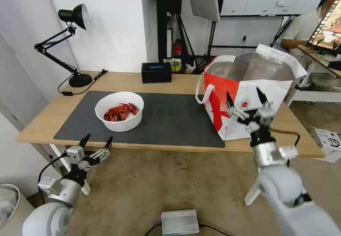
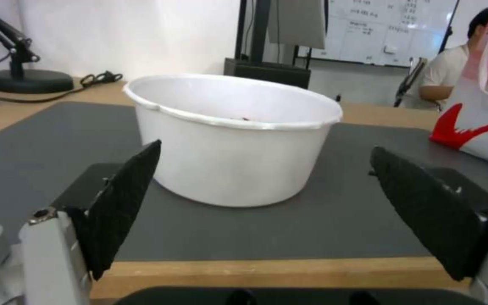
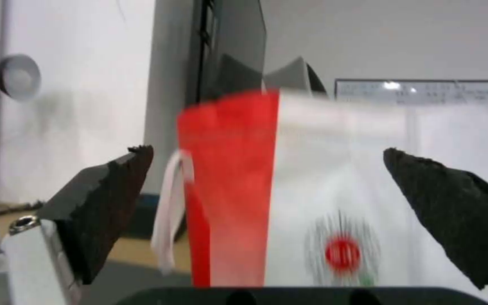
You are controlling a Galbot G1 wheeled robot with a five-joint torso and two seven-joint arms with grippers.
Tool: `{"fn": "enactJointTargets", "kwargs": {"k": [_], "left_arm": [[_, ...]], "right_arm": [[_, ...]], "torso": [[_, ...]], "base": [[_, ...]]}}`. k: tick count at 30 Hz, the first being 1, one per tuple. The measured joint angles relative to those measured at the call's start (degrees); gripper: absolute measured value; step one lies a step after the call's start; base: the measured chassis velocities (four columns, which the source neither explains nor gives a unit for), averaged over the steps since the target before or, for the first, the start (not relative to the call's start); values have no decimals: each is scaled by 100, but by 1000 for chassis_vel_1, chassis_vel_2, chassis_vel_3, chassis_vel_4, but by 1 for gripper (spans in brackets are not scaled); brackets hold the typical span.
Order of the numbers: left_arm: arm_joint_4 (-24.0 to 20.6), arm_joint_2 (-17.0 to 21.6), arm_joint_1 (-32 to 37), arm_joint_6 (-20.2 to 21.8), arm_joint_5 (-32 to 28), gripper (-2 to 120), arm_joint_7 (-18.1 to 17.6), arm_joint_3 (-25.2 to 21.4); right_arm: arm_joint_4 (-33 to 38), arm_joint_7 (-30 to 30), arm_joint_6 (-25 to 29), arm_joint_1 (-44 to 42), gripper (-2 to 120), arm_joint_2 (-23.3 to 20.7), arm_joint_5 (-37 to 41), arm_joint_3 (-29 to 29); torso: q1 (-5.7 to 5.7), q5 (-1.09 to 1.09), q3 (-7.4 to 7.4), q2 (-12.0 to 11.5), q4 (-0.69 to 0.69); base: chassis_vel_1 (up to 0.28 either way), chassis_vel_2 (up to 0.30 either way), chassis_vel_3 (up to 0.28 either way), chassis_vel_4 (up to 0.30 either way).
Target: Pick up the trash from the table and place it into the takeout bag.
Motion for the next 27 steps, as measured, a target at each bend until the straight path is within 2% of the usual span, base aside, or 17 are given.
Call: {"fn": "enactJointTargets", "kwargs": {"k": [9, 13, 17, 27], "left_arm": [[60, -8, -120, 18, 12, 100, -16, 112], [90, 35, -142, 22, 13, 100, -11, 127], [103, 65, -158, 31, 13, 100, -5, 130], [109, 74, -174, 47, 12, 100, 1, 138]], "right_arm": [[-218, 56, 158, -864, 100, 846, -588, -12], [-287, 86, 183, -1201, 100, 1092, -745, -133], [-293, 110, 142, -1362, 100, 1225, -830, -214], [-11, 128, -149, -1515, 100, 1241, -973, -401]], "torso": [[0, 1, 0, -1, 0], [0, 1, 1, 0, 0], [0, 0, 0, 0, 0], [1, 1, 1, 0, 0]], "base": [[0, 0, 0, 0], [0, 0, 0, 0], [0, 0, 0, 0], [0, 0, 0, 0]]}}
